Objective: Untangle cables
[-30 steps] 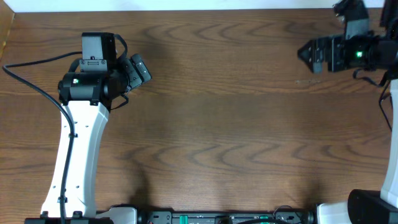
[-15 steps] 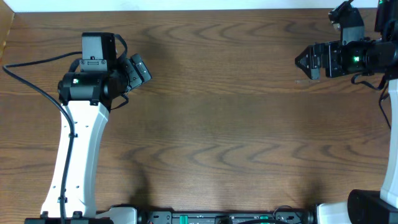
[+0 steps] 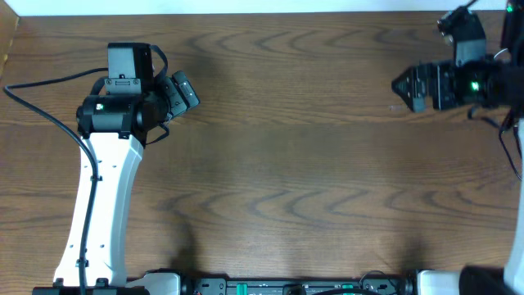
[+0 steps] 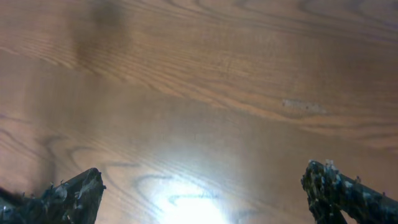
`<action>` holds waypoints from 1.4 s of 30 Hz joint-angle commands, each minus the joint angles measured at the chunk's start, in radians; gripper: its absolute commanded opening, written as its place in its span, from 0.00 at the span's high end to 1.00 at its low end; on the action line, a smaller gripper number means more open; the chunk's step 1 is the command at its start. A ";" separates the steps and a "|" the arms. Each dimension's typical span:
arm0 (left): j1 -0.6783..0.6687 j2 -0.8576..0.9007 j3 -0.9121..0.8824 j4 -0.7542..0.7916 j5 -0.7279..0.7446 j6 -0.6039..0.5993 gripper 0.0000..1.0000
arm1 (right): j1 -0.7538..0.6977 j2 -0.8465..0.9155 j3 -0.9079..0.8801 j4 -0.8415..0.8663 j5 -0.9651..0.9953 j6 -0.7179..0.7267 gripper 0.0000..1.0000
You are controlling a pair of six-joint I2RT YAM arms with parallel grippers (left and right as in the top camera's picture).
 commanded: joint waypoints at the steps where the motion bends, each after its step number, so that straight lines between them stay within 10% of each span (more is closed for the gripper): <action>1: 0.003 0.005 -0.003 0.001 0.002 0.014 0.02 | 0.003 -0.137 -0.077 0.037 0.033 -0.008 0.01; 22: 0.003 0.005 -0.003 0.001 0.002 0.014 0.02 | 0.004 -1.130 -1.556 1.385 0.150 -0.042 0.01; 42: 0.003 0.005 -0.003 0.001 0.002 0.014 0.02 | 0.003 -1.527 -1.981 1.509 0.135 -0.012 0.01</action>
